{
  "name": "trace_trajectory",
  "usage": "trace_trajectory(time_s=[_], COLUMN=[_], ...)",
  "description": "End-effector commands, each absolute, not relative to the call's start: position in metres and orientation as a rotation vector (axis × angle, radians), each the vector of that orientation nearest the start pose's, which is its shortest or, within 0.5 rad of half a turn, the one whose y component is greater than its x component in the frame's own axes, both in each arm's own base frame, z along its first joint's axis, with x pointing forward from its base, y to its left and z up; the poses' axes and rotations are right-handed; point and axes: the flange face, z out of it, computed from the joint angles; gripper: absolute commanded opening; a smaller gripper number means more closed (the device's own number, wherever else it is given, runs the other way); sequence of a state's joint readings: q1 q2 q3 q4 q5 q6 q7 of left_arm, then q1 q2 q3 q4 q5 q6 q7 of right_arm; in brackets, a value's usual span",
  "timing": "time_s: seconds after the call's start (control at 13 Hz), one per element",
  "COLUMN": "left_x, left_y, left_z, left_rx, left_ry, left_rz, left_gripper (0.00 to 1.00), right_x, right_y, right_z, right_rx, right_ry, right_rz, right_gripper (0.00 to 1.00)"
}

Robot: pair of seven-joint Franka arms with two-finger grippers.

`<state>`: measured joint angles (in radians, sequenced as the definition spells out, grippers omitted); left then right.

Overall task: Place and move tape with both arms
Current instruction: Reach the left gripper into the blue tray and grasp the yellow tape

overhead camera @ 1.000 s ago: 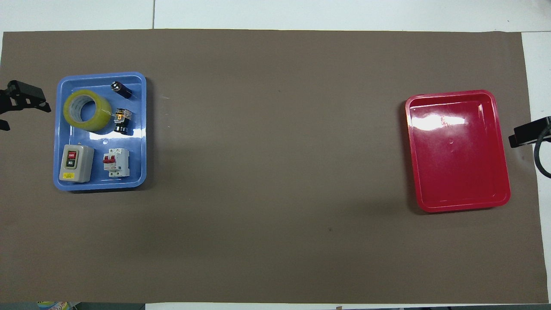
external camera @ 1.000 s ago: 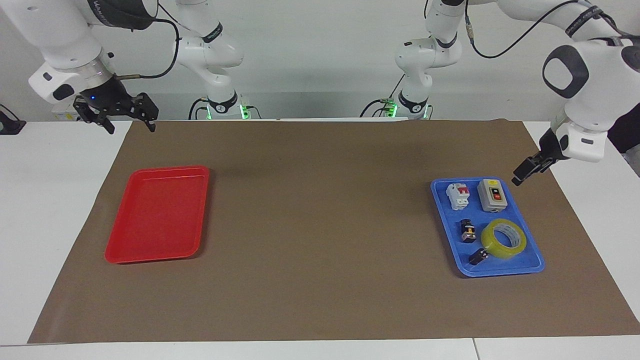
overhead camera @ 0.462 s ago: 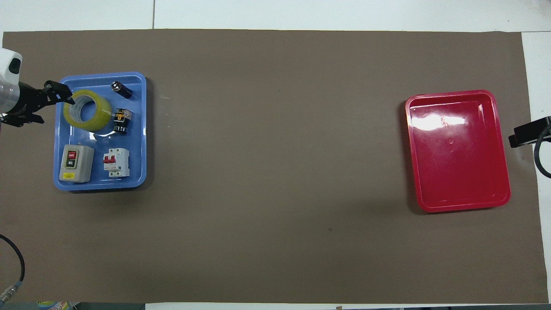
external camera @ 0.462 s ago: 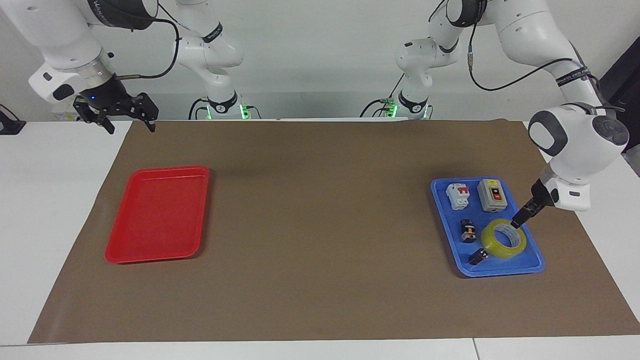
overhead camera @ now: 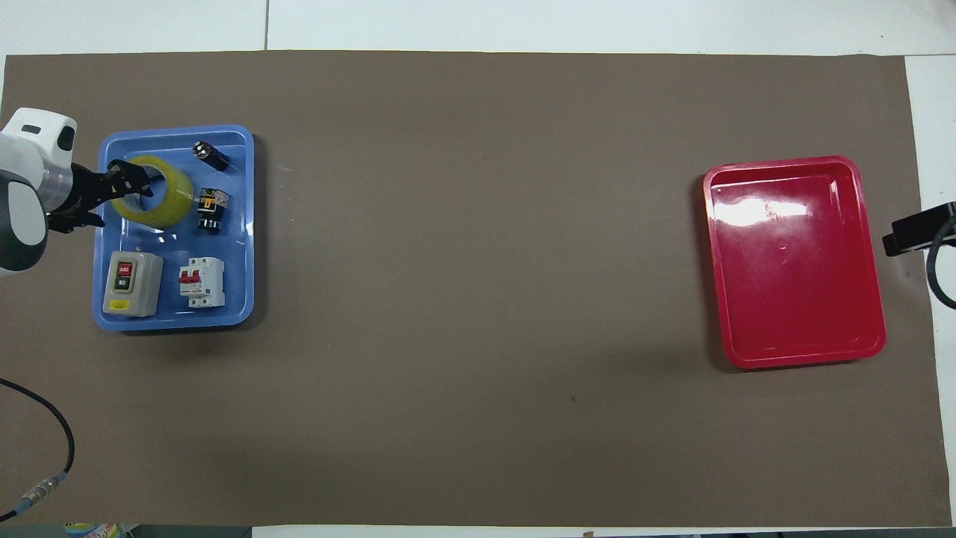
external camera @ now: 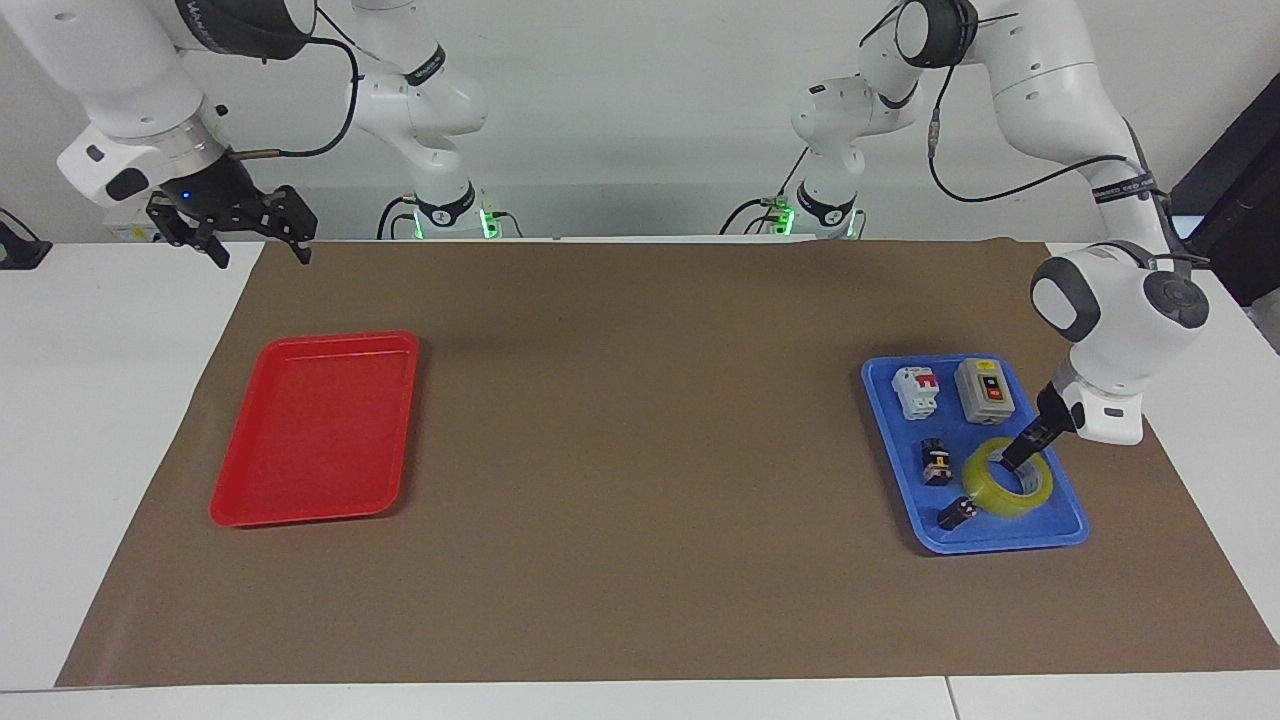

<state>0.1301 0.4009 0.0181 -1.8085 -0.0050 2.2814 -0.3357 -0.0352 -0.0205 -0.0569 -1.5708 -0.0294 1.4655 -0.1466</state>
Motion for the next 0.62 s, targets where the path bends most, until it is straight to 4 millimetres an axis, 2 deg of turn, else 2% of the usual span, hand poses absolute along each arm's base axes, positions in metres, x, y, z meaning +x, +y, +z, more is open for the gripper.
trace_trajectory(time_s=[0.0,0.15,0.38,0.54], left_x=[0.635,0.633,0.633,0.633], left_y=[0.102,0.104,0.1,0.097], left_z=[0.315,0.314,0.313,0.327], left_rx=[-3.047,-3.046,-3.052,-3.056], left_ry=[-0.791,-0.794,-0.77,-0.759], left_rz=[-0.154,-0.171,-0.159,-0.178], left_gripper=[0.65,0.0,0.0,0.0], right_x=[0.533,0.533,0.533,0.533], right_y=[-0.054,-0.054,-0.054,-0.054], right_z=[0.628,0.628,0.628,0.628], right_rx=[-3.148,-3.146,-3.146,-3.146], right_ry=[-0.119,-0.119,-0.119,-0.119], right_rz=[0.117,0.116,0.116,0.119], right_gripper=[1.0,1.0,1.0,1.0])
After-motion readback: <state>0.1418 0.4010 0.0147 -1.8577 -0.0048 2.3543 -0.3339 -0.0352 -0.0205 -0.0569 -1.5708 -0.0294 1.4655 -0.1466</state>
